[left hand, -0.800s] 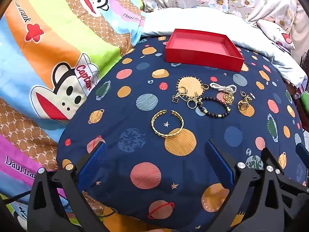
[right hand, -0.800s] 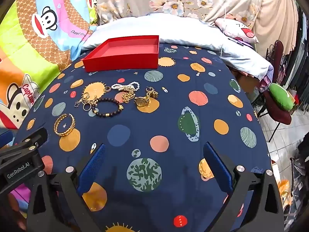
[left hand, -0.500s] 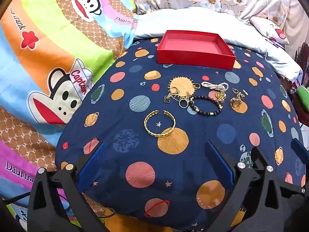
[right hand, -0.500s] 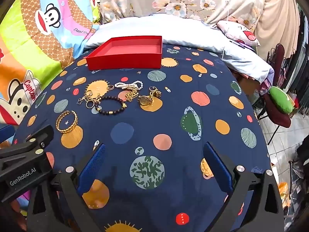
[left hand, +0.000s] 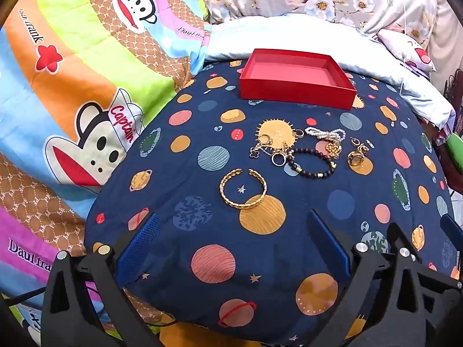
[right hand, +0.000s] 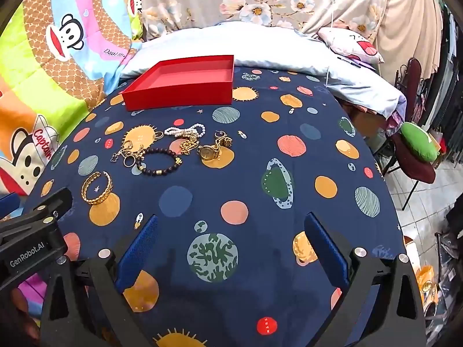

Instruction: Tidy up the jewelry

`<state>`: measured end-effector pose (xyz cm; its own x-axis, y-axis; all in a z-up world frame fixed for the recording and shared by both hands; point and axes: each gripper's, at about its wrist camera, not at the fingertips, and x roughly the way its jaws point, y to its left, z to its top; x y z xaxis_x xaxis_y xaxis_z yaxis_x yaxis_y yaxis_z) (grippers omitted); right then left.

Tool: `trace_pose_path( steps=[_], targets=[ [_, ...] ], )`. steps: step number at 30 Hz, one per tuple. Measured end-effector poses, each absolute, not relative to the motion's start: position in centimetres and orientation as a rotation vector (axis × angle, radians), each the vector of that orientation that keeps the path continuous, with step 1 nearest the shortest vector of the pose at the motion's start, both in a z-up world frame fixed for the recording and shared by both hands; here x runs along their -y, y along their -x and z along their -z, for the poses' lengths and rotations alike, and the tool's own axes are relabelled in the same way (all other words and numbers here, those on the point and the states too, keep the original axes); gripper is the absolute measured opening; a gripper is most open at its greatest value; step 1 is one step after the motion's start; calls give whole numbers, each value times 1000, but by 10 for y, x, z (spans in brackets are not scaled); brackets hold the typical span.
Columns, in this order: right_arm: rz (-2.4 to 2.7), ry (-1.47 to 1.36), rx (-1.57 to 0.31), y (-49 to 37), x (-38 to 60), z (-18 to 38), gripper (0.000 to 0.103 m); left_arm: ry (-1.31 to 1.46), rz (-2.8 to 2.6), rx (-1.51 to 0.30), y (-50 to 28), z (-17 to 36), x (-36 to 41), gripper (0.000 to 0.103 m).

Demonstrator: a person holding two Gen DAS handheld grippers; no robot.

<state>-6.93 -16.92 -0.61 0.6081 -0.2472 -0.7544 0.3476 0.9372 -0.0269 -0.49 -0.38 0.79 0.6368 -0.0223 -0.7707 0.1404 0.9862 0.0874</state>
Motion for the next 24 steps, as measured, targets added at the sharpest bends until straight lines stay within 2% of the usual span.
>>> trace_pose_path(
  steps=[24],
  targets=[
    [317,-135,-858,70,167,7,98,-141,95,-870,7,-6,2,98]
  ],
)
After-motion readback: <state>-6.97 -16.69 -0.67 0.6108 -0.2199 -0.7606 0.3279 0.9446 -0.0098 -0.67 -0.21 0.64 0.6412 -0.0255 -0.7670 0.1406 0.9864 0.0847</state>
